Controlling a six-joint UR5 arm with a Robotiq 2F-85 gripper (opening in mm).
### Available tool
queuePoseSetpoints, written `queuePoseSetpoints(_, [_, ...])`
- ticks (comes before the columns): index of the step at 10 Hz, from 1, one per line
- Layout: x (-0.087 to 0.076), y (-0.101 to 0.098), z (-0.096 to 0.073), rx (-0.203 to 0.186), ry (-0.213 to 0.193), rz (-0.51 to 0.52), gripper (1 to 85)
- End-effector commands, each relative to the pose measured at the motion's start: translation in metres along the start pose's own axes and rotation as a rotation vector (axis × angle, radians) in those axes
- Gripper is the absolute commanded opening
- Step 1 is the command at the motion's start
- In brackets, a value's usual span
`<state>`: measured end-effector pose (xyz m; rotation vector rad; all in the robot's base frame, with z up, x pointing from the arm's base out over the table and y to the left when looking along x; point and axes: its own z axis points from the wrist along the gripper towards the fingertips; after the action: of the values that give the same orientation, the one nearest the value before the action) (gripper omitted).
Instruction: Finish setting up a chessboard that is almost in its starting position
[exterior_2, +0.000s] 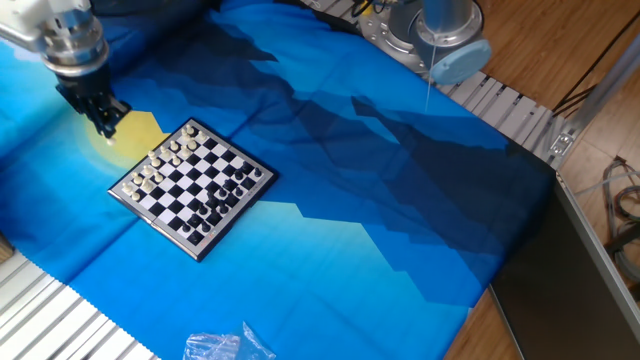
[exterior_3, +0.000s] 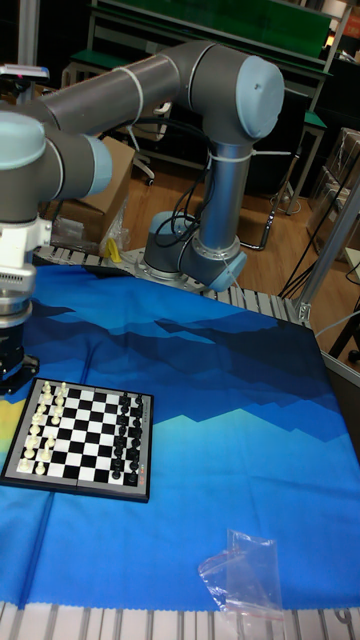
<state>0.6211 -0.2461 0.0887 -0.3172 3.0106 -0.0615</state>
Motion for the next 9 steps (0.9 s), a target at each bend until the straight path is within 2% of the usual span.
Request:
queuePoseSetpoints(1, [-0.003,0.001,-0.038,0.007,0.016,-0.012,4.3])
queuePoseSetpoints(3, [0.001,0.008,-0.047,0.009,0.029,-0.008,4.7])
queuePoseSetpoints(6, [0.004,0.030,-0.058,-0.010,0.041,0.031,5.0])
queuePoseSetpoints(7, [0.004,0.038,-0.057,0.003,0.042,0.043,5.0])
queuePoseSetpoints(9, [0.003,0.055,-0.054,-0.006,0.031,0.072,5.0])
